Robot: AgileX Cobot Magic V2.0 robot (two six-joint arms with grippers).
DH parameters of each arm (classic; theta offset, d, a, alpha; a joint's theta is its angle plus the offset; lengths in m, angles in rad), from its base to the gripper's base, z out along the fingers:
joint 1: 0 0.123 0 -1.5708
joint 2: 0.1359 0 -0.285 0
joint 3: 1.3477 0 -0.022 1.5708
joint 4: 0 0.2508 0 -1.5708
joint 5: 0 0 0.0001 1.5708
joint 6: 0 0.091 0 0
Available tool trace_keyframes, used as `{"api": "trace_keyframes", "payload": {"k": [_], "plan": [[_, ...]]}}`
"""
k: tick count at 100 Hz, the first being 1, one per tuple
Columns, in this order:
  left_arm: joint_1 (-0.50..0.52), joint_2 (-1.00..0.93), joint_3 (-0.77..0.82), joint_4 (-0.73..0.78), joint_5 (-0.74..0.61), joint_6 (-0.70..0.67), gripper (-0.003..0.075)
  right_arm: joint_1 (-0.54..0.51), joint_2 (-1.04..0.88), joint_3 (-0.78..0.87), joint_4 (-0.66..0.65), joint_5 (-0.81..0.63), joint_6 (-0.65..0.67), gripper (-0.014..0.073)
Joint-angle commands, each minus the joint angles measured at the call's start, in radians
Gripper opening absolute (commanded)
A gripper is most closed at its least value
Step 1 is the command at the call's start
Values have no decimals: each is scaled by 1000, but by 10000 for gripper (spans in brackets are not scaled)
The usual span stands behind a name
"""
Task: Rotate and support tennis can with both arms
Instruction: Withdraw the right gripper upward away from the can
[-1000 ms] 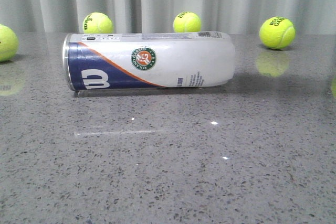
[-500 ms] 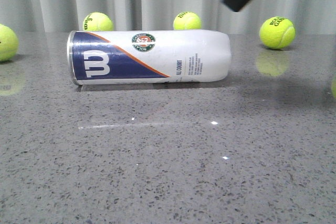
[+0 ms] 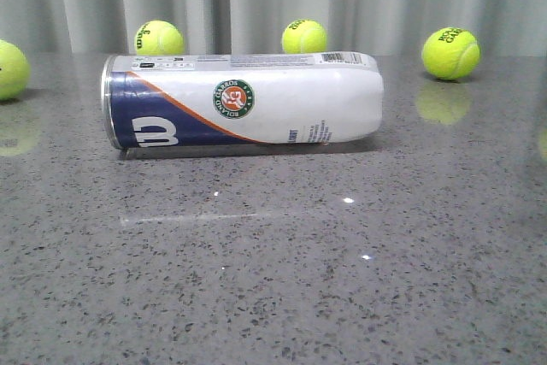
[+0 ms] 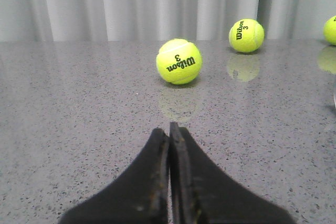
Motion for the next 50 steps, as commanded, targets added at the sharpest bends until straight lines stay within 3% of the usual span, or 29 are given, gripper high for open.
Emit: {"api": "trace_keyframes", "payload": {"k": [1,30,50], "plan": [[2,-39,48,-2,-76,-1,-20,-10,-106,47,-2,-113,2,-57],[2,-39,8,-2,-83,-1,-21,-10,-426,254,-2,-150,2,-57],[2,24,-170,-15,95,-6,-21,-10,-558,308,-2,-161,2,-57]]}}
